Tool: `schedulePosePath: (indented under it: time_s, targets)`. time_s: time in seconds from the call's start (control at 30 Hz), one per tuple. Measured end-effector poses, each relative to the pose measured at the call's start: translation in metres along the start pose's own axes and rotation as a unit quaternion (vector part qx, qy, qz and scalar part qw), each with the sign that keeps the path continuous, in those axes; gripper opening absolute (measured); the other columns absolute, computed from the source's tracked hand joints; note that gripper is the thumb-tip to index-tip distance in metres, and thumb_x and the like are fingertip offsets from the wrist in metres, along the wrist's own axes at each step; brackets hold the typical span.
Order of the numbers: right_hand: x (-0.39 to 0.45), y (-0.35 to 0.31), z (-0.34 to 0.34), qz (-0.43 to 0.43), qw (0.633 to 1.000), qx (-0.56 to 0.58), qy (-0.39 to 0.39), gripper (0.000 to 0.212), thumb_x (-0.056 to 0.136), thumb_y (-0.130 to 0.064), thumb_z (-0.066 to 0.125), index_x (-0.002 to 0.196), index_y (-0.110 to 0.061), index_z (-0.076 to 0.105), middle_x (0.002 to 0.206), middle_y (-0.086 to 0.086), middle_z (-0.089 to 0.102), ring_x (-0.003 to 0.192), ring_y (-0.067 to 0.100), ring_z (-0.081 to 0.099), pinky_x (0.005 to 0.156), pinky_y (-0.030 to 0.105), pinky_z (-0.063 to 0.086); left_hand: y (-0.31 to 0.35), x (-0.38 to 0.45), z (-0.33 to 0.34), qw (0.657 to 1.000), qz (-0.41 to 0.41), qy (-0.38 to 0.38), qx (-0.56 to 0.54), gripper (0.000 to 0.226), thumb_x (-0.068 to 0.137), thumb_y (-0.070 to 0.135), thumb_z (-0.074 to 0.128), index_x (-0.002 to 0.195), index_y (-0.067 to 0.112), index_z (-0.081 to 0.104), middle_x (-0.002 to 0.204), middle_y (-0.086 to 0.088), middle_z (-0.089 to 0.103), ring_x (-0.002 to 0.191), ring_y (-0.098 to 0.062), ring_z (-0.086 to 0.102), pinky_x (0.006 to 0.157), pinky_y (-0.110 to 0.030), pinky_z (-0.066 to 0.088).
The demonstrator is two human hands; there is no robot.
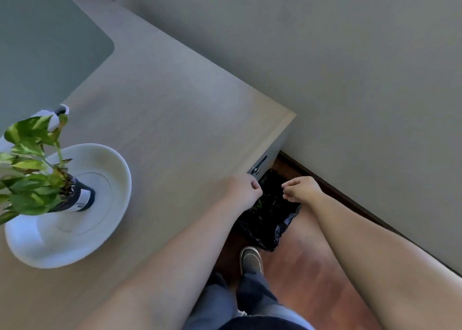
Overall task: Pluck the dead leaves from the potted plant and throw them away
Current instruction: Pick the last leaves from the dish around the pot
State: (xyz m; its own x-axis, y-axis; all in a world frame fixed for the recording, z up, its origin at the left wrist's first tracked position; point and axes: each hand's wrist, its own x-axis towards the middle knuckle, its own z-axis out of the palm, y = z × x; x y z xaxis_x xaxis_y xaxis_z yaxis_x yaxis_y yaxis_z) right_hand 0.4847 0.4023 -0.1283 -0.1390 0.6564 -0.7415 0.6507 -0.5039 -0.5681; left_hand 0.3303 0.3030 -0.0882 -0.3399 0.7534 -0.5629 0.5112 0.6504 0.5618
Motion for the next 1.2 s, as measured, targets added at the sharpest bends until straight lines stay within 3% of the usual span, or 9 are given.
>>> schedulePosePath:
  time_s: [0.13, 0.27, 0.33, 0.43, 0.6, 0.73, 0.8, 1.0, 1.2]
  targets:
    - [0.018, 0.017, 0.001, 0.022, 0.999, 0.038, 0.009, 0.025, 0.082, 0.0, 0.06, 0.1, -0.009, 0.074, 0.079, 0.009, 0.071, 0.082, 0.022, 0.07, 0.087, 0.034, 0.058, 0.005, 0.024, 0.021, 0.997, -0.051, -0.048, -0.03, 0.02, 0.081, 0.017, 0.052, 0.062, 0.02, 0.049, 0.064, -0.007, 0.05, 0.058, -0.022, 0.048, 0.055, -0.032, 0.041]
    - [0.026, 0.022, 0.002, 0.045, 0.997, 0.063, -0.012, 0.045, 0.081, 0.004, 0.061, 0.124, -0.01, 0.063, 0.081, 0.003, 0.065, 0.102, 0.028, 0.068, 0.095, 0.04, 0.054, 0.013, 0.037, 0.023, 0.993, -0.09, -0.071, -0.033, 0.026, 0.095, 0.02, 0.046, 0.082, 0.013, 0.067, 0.088, -0.008, 0.073, 0.072, -0.026, 0.073, 0.07, -0.034, 0.062]
    - [0.029, 0.023, 0.001, 0.053, 0.996, 0.064, -0.027, 0.056, 0.083, 0.006, 0.059, 0.136, -0.012, 0.053, 0.084, -0.001, 0.059, 0.112, 0.031, 0.063, 0.098, 0.043, 0.052, 0.013, 0.041, 0.026, 0.994, -0.089, -0.066, -0.015, 0.033, 0.096, 0.019, 0.043, 0.098, 0.003, 0.072, 0.099, -0.015, 0.075, 0.083, -0.028, 0.075, 0.079, -0.041, 0.061]
    - [0.03, 0.023, 0.0, 0.052, 0.996, 0.059, -0.048, 0.062, 0.086, 0.008, 0.054, 0.143, -0.015, 0.044, 0.099, 0.001, 0.058, 0.122, 0.036, 0.055, 0.101, 0.045, 0.048, 0.012, 0.042, 0.027, 0.995, -0.067, -0.07, -0.006, 0.031, 0.098, 0.017, 0.046, 0.118, 0.009, 0.067, 0.111, -0.013, 0.072, 0.093, -0.029, 0.072, 0.082, -0.041, 0.06]
    - [0.026, 0.018, -0.002, 0.021, 0.997, 0.065, -0.022, 0.037, 0.084, -0.004, 0.067, 0.121, -0.011, 0.066, 0.103, 0.009, 0.068, 0.103, 0.024, 0.066, 0.094, 0.033, 0.053, 0.009, 0.036, 0.024, 0.999, -0.024, -0.039, 0.009, 0.021, 0.093, 0.024, 0.059, 0.077, 0.018, 0.071, 0.082, -0.004, 0.074, 0.075, -0.025, 0.072, 0.073, -0.043, 0.062]
    - [0.009, 0.0, 0.001, -0.028, 0.997, 0.07, 0.014, 0.011, 0.079, -0.017, 0.076, 0.09, -0.017, 0.075, 0.093, 0.005, 0.071, 0.083, 0.015, 0.062, 0.078, 0.031, 0.054, 0.008, 0.022, 0.013, 0.999, -0.009, 0.003, -0.034, 0.013, 0.087, 0.026, 0.068, 0.077, 0.018, 0.066, 0.071, -0.002, 0.073, 0.061, -0.013, 0.07, 0.063, -0.031, 0.059]
    - [-0.002, -0.01, 0.008, -0.054, 0.995, 0.086, 0.015, 0.009, 0.079, -0.02, 0.077, 0.086, -0.017, 0.074, 0.088, 0.001, 0.07, 0.079, 0.014, 0.059, 0.07, 0.027, 0.05, 0.001, 0.012, 0.005, 0.997, -0.003, 0.026, -0.071, 0.007, 0.088, 0.022, 0.068, 0.086, 0.016, 0.065, 0.07, 0.002, 0.07, 0.05, -0.002, 0.063, 0.057, -0.023, 0.051]
    - [-0.035, -0.041, 0.05, -0.095, 0.99, 0.095, -0.031, 0.017, 0.087, -0.031, 0.067, 0.084, -0.014, 0.071, 0.087, 0.004, 0.067, 0.075, 0.016, 0.056, 0.076, 0.033, 0.049, -0.044, -0.031, -0.037, 0.979, -0.035, 0.099, -0.176, 0.015, 0.09, 0.011, 0.058, 0.099, 0.018, 0.067, 0.082, 0.001, 0.07, 0.072, -0.016, 0.07, 0.067, -0.029, 0.055]
    - [-0.072, -0.1, 0.126, -0.164, 0.977, 0.02, -0.135, 0.027, 0.095, -0.035, 0.053, 0.082, -0.016, 0.069, 0.078, -0.002, 0.063, 0.068, 0.014, 0.054, 0.073, 0.029, 0.043, -0.12, -0.087, -0.096, 0.952, -0.1, 0.209, -0.199, 0.029, 0.084, 0.001, 0.052, 0.089, 0.027, 0.066, 0.093, 0.002, 0.073, 0.087, -0.018, 0.067, 0.078, -0.034, 0.057]
